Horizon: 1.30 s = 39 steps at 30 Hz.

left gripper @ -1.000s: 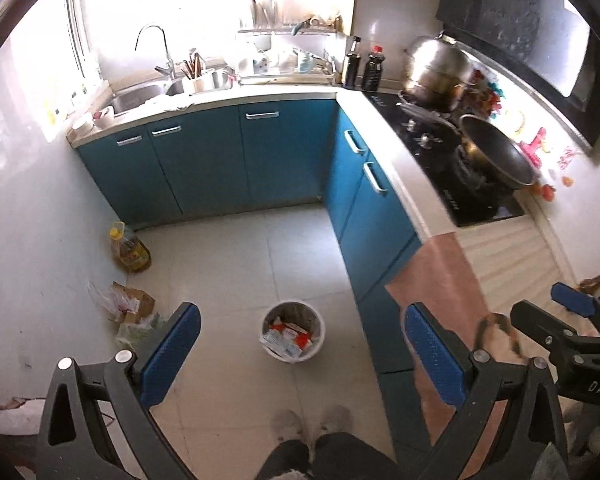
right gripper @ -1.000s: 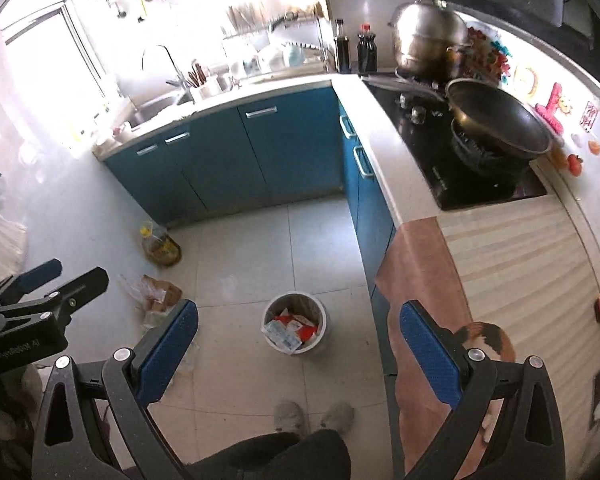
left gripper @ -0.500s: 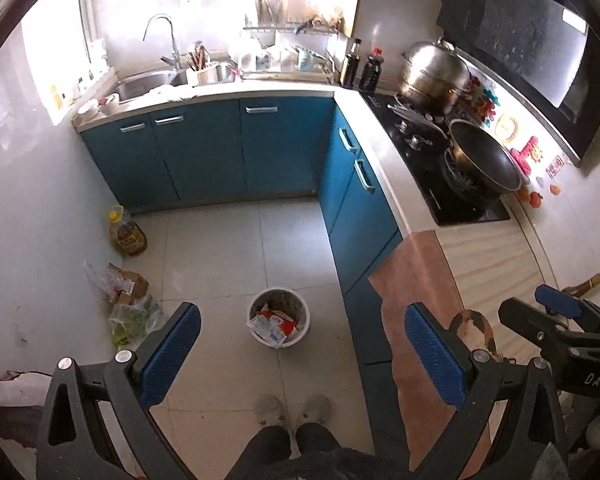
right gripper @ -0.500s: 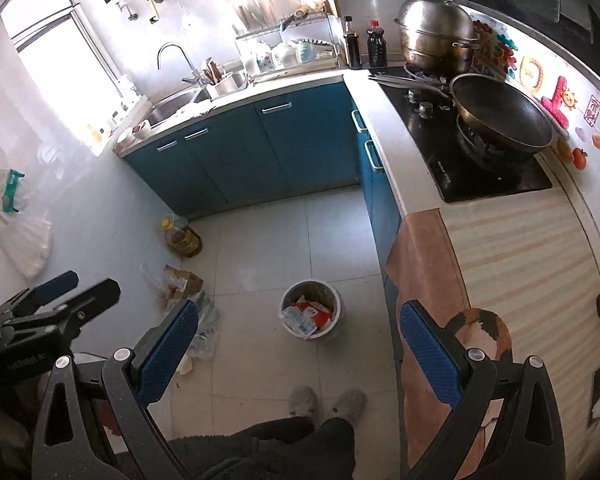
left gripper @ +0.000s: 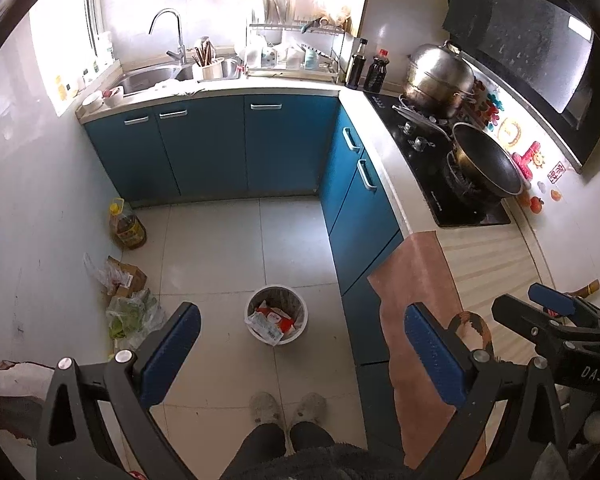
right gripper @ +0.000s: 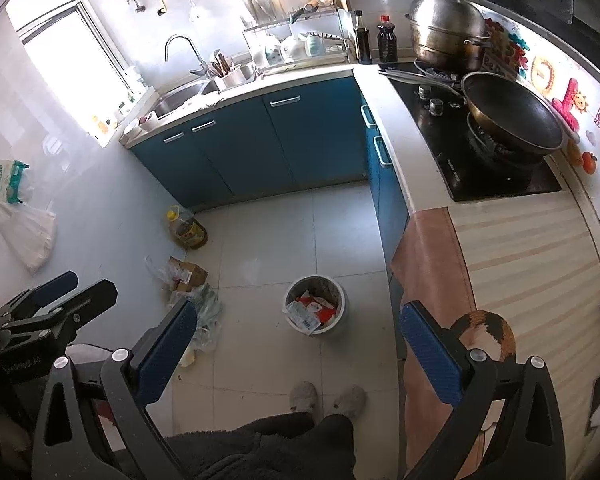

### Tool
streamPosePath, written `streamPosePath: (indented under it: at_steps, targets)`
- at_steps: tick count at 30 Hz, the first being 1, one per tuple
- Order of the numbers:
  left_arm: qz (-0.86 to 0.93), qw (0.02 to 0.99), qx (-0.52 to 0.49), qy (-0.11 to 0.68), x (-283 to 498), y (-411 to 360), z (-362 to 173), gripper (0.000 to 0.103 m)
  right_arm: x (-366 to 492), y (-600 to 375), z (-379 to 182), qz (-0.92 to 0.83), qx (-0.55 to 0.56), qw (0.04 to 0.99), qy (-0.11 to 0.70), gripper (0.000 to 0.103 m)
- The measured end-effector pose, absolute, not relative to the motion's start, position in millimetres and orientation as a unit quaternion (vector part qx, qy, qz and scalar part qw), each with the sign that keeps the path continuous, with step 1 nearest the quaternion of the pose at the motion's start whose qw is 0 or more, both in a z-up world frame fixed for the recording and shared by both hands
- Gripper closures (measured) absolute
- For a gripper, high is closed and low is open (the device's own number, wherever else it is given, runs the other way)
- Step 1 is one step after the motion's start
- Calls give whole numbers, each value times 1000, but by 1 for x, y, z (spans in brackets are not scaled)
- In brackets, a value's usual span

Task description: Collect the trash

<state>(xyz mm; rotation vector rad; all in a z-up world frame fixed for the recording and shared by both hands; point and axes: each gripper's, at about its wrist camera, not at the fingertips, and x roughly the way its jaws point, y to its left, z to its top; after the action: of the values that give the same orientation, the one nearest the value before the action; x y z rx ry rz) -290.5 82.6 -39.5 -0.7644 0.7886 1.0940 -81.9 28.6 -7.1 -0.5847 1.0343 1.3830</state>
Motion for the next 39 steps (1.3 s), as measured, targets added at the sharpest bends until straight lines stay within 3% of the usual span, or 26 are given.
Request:
streamPosePath:
  at_steps: [39]
  targets:
    - [487, 704, -369, 363, -286, 75, -55, 0, -84, 46, -28, 606, -279, 572, 477, 0]
